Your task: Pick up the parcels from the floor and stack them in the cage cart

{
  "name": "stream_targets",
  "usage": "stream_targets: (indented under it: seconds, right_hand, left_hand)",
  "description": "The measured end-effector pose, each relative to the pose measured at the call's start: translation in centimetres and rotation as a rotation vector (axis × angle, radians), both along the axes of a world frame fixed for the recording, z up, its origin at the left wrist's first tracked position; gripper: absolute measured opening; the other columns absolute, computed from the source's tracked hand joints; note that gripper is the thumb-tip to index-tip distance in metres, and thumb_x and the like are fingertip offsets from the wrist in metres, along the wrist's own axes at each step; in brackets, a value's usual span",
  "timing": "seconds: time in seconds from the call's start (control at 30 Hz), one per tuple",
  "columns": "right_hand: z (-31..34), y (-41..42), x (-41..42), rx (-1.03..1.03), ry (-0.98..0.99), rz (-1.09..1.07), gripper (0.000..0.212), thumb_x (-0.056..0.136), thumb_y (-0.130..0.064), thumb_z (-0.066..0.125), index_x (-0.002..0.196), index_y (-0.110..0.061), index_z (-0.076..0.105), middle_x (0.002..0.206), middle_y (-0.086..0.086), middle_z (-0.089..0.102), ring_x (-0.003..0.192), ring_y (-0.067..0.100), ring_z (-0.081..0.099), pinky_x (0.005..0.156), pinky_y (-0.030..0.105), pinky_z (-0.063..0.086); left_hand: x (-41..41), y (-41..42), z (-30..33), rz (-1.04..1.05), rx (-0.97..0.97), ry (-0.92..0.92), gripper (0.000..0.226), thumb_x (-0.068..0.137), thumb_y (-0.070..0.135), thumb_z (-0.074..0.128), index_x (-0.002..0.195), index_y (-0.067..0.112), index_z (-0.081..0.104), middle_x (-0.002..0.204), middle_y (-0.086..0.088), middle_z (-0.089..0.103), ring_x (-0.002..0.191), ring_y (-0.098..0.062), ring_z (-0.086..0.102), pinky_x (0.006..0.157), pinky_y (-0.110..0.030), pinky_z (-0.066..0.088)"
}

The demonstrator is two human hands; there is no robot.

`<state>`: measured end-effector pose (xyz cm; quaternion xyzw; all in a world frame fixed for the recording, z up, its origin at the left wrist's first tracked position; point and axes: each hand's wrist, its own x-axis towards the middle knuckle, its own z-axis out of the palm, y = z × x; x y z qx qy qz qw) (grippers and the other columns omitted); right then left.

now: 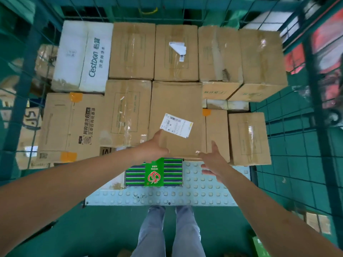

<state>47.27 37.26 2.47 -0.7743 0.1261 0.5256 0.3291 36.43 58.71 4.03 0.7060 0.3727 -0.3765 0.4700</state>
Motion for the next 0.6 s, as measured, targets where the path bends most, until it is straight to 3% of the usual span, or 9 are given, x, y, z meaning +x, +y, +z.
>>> stream_targets:
  seconds: [0.1,0.17,0.23,0.27,0.33,0.37,0.43,0.53,0.6]
  right_hand:
    - [4.9,-1.1,-0.8,0.041,-0.011,-0.059,0.085,0.102,-0.031,0.062,0.163,-0.043,0.004,0.131,0.007,0.056,0.109,0.024,0.066,0.097,0.039,0.058]
    - [8.5,-2.0,-1.6,0.085,-0.031,-0.093,0.081,0.103,-0.028,0.061,0.164,-0.040,0.008,0.138,0.006,0.052,0.113,0.024,0.065,0.097,0.036,0.057]
    - [12.0,-3.0,-2.6,0.123,-0.067,-0.129,0.077,0.103,-0.028,0.059,0.163,-0.041,0.012,0.132,0.003,0.051,0.113,0.023,0.065,0.099,0.037,0.056]
    - [13.4,-3.6,-3.2,0.129,-0.085,-0.156,0.075,0.103,-0.028,0.058,0.163,-0.042,0.015,0.133,0.003,0.051,0.113,0.023,0.066,0.100,0.038,0.056]
    - [16.4,-5.0,-4.7,0.142,-0.114,-0.221,0.071,0.104,-0.028,0.057,0.162,-0.042,0.018,0.138,0.001,0.050,0.112,0.022,0.067,0.099,0.038,0.057]
    - [17.4,-5.6,-5.3,0.149,-0.126,-0.244,0.070,0.105,-0.028,0.057,0.162,-0.041,0.019,0.141,0.001,0.050,0.111,0.022,0.067,0.099,0.038,0.058]
    - [20.1,-7.6,-6.9,0.164,-0.157,-0.303,0.068,0.105,-0.028,0.056,0.162,-0.037,0.020,0.148,0.002,0.050,0.111,0.022,0.067,0.097,0.037,0.058]
    - [23.0,-10.5,-9.0,0.167,-0.198,-0.372,0.065,0.106,-0.029,0.055,0.162,-0.035,0.022,0.146,0.003,0.053,0.111,0.022,0.067,0.095,0.035,0.059]
    - [24.2,-12.5,-10.1,0.163,-0.220,-0.436,0.066,0.105,-0.030,0.057,0.161,-0.035,0.023,0.144,0.004,0.055,0.111,0.022,0.067,0.095,0.035,0.059]
  left_hand:
    - [1.6,-0.3,4.0,-0.076,0.070,-0.059,0.087,0.095,0.045,0.058,0.159,0.048,-0.001,0.106,-0.017,0.071,0.072,-0.025,0.060,0.064,-0.036,0.050]
    - [2.5,-0.6,7.0,-0.119,0.076,-0.107,0.087,0.091,0.051,0.059,0.159,0.048,0.004,0.117,-0.007,0.067,0.085,-0.025,0.066,0.078,-0.040,0.058]
    - [3.3,-1.1,9.9,-0.173,0.074,-0.156,0.095,0.084,0.058,0.061,0.160,0.045,0.007,0.134,0.001,0.061,0.096,-0.023,0.067,0.086,-0.035,0.059]
    - [3.6,-1.6,11.3,-0.192,0.073,-0.170,0.096,0.085,0.057,0.063,0.162,0.041,0.008,0.131,0.000,0.062,0.092,-0.021,0.066,0.079,-0.027,0.058]
    - [3.9,-3.0,14.3,-0.284,0.087,-0.198,0.084,0.097,0.048,0.060,0.163,0.034,0.009,0.106,-0.003,0.067,0.073,-0.018,0.061,0.056,-0.016,0.050]
    - [4.0,-3.7,15.3,-0.315,0.091,-0.219,0.081,0.100,0.046,0.058,0.163,0.032,0.010,0.098,-0.005,0.067,0.071,-0.020,0.062,0.057,-0.017,0.052]
    - [4.5,-5.7,17.6,-0.371,0.050,-0.236,0.080,0.099,0.045,0.059,0.162,0.031,0.012,0.103,-0.008,0.071,0.085,-0.026,0.070,0.079,-0.031,0.060]
    - [5.4,-8.5,20.3,-0.474,0.020,-0.253,0.080,0.099,0.042,0.060,0.163,0.030,0.014,0.106,-0.014,0.072,0.078,-0.025,0.065,0.073,-0.035,0.053]
    - [6.1,-10.6,22.3,-0.587,0.032,-0.282,0.075,0.101,0.043,0.057,0.163,0.029,0.016,0.120,-0.017,0.070,0.082,-0.023,0.062,0.076,-0.033,0.052]
